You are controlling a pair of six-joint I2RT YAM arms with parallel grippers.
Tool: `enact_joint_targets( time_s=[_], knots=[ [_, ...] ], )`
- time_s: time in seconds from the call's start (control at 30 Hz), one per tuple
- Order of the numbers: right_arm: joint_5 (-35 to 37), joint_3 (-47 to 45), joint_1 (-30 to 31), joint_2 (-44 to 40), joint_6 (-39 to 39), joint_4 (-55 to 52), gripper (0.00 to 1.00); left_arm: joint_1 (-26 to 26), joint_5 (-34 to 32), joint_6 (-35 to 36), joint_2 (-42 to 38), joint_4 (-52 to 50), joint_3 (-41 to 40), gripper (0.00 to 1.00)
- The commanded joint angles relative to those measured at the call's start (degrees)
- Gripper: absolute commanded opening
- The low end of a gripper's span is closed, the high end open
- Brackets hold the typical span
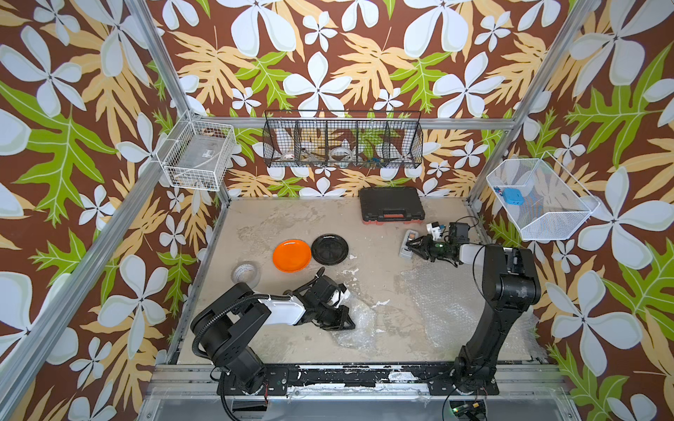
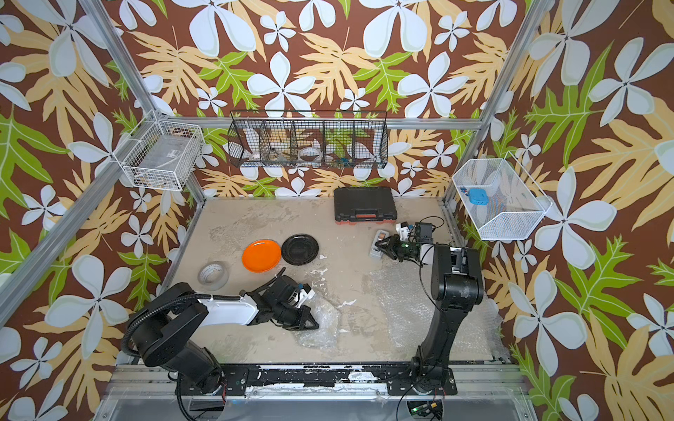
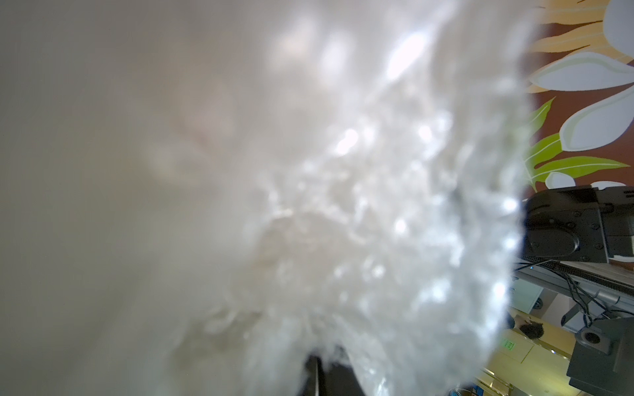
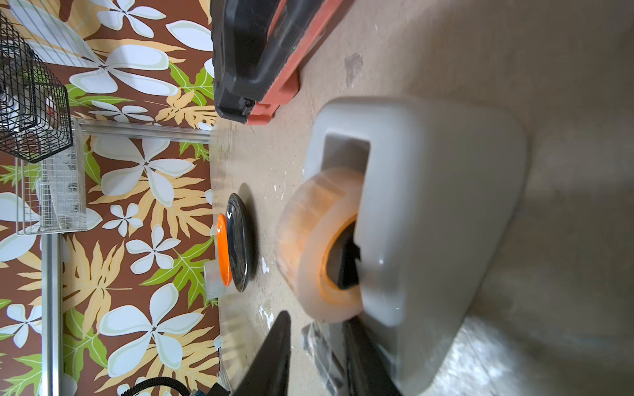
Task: Wrap dinner plates in bubble wrap
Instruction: Pull the tape from the tape cutter.
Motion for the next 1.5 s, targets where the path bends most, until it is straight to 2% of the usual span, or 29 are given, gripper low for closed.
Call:
enact_joint_targets(
  time_s=[0.0, 1.0, 1.47],
  knots=[
    [0.58, 0.41, 0.40, 0.82, -0.13, -0.04, 0.28, 0.00, -7.86, -0.04, 1.13, -12.82, -0.73, 0.08],
    [1.65, 0.89, 0.50, 1.72, -1.05, -1.66, 0.01, 0.07, -7.76, -0.14, 1.12, -12.32, -1.23, 0.08],
    [1.74, -0.52, 0.83, -4.28, -0.77, -2.36, 0.00, 0.09, -7.54, -0.05, 1.47, -12.07, -1.24, 0.08]
  ],
)
